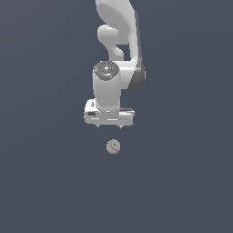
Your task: Pick up the object and move it to a goal position.
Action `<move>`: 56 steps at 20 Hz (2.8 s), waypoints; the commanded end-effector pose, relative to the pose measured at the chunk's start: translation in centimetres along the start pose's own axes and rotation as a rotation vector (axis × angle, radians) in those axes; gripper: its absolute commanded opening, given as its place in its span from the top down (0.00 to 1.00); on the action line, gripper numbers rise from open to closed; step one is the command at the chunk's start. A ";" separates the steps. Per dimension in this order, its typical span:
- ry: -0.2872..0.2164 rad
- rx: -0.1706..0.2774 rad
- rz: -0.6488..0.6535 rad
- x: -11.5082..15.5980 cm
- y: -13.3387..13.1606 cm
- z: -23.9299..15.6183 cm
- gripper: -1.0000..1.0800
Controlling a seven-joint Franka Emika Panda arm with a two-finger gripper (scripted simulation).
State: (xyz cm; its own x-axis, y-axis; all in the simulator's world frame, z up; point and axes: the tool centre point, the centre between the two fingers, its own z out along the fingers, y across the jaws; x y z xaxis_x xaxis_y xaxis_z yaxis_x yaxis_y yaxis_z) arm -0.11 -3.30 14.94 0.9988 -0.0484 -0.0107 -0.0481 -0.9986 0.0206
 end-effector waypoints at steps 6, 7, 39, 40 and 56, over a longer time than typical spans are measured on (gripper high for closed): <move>0.007 -0.003 -0.027 0.3 -0.5 -0.5 0.04; 0.010 -0.004 -0.038 0.4 -0.7 -0.7 0.04; 0.008 0.020 0.314 4.5 -2.0 4.5 0.04; 0.008 0.021 0.323 4.6 -2.0 4.6 0.04; 0.007 0.022 0.348 4.8 -2.2 8.0 0.04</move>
State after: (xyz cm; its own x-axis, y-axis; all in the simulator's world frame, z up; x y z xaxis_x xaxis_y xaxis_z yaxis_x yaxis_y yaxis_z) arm 4.72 -1.55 7.70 0.9226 -0.3857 0.0010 -0.3857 -0.9226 -0.0002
